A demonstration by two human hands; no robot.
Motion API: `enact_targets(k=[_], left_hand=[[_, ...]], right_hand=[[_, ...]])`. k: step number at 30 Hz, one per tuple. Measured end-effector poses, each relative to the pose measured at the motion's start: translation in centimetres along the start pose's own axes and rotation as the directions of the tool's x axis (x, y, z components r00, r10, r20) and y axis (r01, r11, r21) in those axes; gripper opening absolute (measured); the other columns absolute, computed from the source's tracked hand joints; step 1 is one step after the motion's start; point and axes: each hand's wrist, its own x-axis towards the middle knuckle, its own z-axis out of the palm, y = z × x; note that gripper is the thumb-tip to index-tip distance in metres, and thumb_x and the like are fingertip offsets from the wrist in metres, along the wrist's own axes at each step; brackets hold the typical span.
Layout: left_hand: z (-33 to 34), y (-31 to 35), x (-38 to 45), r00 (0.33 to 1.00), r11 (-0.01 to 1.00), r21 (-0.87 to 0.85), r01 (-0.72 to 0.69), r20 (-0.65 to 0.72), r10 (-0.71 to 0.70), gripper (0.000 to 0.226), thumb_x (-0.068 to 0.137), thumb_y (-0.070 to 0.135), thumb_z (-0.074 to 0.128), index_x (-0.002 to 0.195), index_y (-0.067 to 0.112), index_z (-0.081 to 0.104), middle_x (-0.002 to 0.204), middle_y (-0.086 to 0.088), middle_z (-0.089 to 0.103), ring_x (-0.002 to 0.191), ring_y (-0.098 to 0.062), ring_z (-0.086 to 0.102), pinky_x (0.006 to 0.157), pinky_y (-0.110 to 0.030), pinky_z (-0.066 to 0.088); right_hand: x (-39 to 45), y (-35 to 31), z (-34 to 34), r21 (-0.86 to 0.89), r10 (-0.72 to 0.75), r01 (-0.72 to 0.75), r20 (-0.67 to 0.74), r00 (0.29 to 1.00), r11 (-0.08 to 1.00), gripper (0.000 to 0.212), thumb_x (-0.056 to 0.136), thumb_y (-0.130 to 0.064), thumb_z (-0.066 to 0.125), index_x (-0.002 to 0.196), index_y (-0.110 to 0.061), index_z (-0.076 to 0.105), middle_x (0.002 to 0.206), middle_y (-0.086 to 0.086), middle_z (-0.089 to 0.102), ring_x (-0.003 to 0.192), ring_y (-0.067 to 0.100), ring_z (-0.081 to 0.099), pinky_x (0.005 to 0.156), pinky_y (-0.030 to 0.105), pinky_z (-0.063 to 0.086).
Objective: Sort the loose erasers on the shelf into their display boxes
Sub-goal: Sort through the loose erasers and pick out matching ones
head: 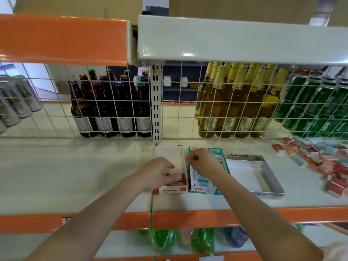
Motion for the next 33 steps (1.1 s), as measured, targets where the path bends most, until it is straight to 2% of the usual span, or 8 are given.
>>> enact_targets(k=[3, 9, 17, 20, 23, 26, 29, 33], left_hand=[[1.0, 0.9, 0.3, 0.989, 0.986, 0.163, -0.033, 0.15, 0.008, 0.061, 0.081, 0.051, 0.062, 0.126, 0.012, 0.05, 0.125, -0.005, 0.049, 0.11, -0.02, 0.051, 0.09, -0.03, 0.044], [1.8, 1.8, 1.3, 0.989, 0.99, 0.127, 0.055, 0.13, -0.071, 0.043, 0.074, 0.042, 0.073, 0.105, 0.013, 0.061, 0.106, -0.003, 0.059, 0.085, -0.015, 0.053, 0.071, -0.024, 0.041], [1.7, 2.2, 2.0, 0.979, 0.982, 0.158, 0.106, 0.156, -0.131, 0.068, 0.073, 0.046, 0.074, 0.128, 0.017, 0.048, 0.124, -0.002, 0.051, 0.107, -0.016, 0.052, 0.088, -0.025, 0.044], [1.3, 3.8, 2.3, 0.986, 0.988, 0.086, 0.132, 0.092, -0.139, 0.072, 0.073, 0.05, 0.072, 0.132, 0.018, 0.046, 0.127, 0.0, 0.049, 0.111, -0.015, 0.052, 0.087, -0.024, 0.043], [0.8, 6.6, 3.2, 0.993, 0.992, 0.043, 0.116, -0.036, -0.115, 0.05, 0.081, 0.047, 0.065, 0.122, 0.02, 0.053, 0.115, 0.002, 0.054, 0.098, -0.012, 0.053, 0.076, -0.026, 0.045], [1.0, 9.8, 4.4, 0.985, 0.995, -0.01, 0.1, -0.142, -0.1, 0.031, 0.087, 0.035, 0.061, 0.113, 0.02, 0.057, 0.112, 0.002, 0.057, 0.094, -0.013, 0.054, 0.08, -0.03, 0.048], [2.4, 13.4, 5.7, 0.991, 0.995, -0.087, 0.04, -0.126, -0.051, 0.025, 0.088, 0.03, 0.06, 0.11, 0.019, 0.06, 0.106, 0.005, 0.056, 0.092, -0.011, 0.053, 0.079, -0.026, 0.044], [4.8, 17.9, 7.7, 0.998, 0.993, -0.114, -0.042, -0.059, 0.035, 0.025, 0.09, 0.028, 0.059, 0.113, 0.018, 0.059, 0.11, 0.003, 0.057, 0.094, -0.011, 0.052, 0.082, -0.025, 0.044]], right_hand=[[-0.3, 0.7, -0.5, -0.006, 0.003, -0.003, -0.003, 1.0, 1.0, 0.028, 0.095, -0.014, 0.045, 0.114, -0.019, 0.064, 0.123, 0.002, 0.06, 0.103, 0.017, 0.058, 0.081, 0.023, 0.044], [-1.2, 2.9, -1.1, 0.064, 0.064, -0.063, -0.018, 0.998, 0.996, 0.025, 0.094, -0.013, 0.047, 0.111, -0.02, 0.064, 0.12, 0.002, 0.061, 0.104, 0.018, 0.057, 0.088, 0.029, 0.051], [-3.1, 6.9, -3.4, 0.109, 0.102, -0.096, -0.053, 0.993, 0.989, 0.021, 0.093, -0.012, 0.051, 0.108, -0.015, 0.064, 0.116, 0.002, 0.061, 0.103, 0.017, 0.058, 0.083, 0.026, 0.051], [-3.5, 8.9, -4.9, 0.094, 0.119, -0.112, -0.065, 0.991, 0.989, 0.019, 0.093, -0.012, 0.05, 0.103, -0.014, 0.065, 0.102, -0.002, 0.061, 0.09, 0.014, 0.057, 0.068, 0.02, 0.047], [-3.7, 11.2, -6.6, 0.061, 0.16, -0.154, -0.108, 0.981, 0.986, 0.023, 0.092, -0.012, 0.048, 0.105, -0.016, 0.067, 0.105, 0.0, 0.064, 0.093, 0.018, 0.059, 0.074, 0.025, 0.046], [-4.0, 13.9, -8.4, 0.089, 0.191, -0.18, -0.136, 0.972, 0.98, 0.021, 0.09, -0.011, 0.051, 0.099, -0.014, 0.069, 0.104, 0.004, 0.067, 0.095, 0.021, 0.059, 0.074, 0.024, 0.045], [-5.0, 16.9, -10.3, 0.101, 0.208, -0.194, -0.151, 0.966, 0.976, 0.016, 0.089, -0.015, 0.055, 0.078, -0.017, 0.066, 0.082, 0.001, 0.064, 0.082, 0.02, 0.056, 0.059, 0.022, 0.041], [-6.5, 21.4, -12.7, 0.101, 0.251, -0.236, -0.168, 0.953, 0.966, 0.023, 0.089, -0.007, 0.048, 0.098, -0.01, 0.069, 0.103, 0.007, 0.066, 0.091, 0.022, 0.059, 0.07, 0.024, 0.044]])
